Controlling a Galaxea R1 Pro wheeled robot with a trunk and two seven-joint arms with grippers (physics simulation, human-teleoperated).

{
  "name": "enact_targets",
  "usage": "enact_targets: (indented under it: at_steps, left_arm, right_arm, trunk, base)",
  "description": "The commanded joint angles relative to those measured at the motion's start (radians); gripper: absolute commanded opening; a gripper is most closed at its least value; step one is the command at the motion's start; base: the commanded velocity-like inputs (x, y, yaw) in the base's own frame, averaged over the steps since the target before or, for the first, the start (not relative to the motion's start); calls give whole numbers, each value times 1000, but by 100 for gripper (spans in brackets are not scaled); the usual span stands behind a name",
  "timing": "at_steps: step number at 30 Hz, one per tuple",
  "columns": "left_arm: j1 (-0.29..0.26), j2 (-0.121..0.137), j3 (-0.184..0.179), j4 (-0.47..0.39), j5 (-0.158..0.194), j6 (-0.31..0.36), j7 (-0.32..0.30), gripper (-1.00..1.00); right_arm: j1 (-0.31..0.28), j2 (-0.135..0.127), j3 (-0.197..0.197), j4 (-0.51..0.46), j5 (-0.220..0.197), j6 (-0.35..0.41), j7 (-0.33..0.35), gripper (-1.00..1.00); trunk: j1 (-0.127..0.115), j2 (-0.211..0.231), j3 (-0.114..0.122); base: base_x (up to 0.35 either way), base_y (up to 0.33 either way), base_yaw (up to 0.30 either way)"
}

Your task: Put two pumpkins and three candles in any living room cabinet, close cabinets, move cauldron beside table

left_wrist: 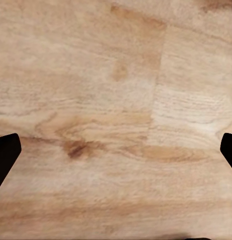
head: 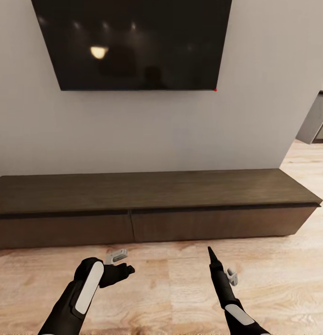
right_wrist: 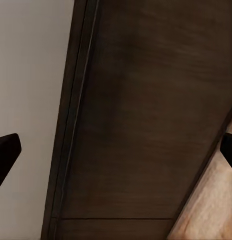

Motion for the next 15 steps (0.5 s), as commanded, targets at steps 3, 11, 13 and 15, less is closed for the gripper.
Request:
enact_targets:
  at_steps: [3,11,13,15]
  left_arm:
    - [0,0,0,-1,10,2,10,100]
    - [0,1,-2,-1,9,2,10,100]
    - [0,1,-2,-1,9,2,10,100]
    - [0,1,-2,-1,9,2,10,100]
  right_arm:
    - [-1,-1,9,0,-8,-1,26,100]
    - [-1,-4,5,0,-9,122,132,100]
    - [-1,-3,5,0,-12,130,134,100]
    - [-1,-2,6,0,-11,131,130,100]
  trunk:
    - [11,-22,-10]
    - [35,-64,-37]
    - [36,-65,-45]
    - [37,-65,-48]
  base:
    - [0,0,0]
    - [0,0,0]
    - [0,0,0]
    - [0,0,0]
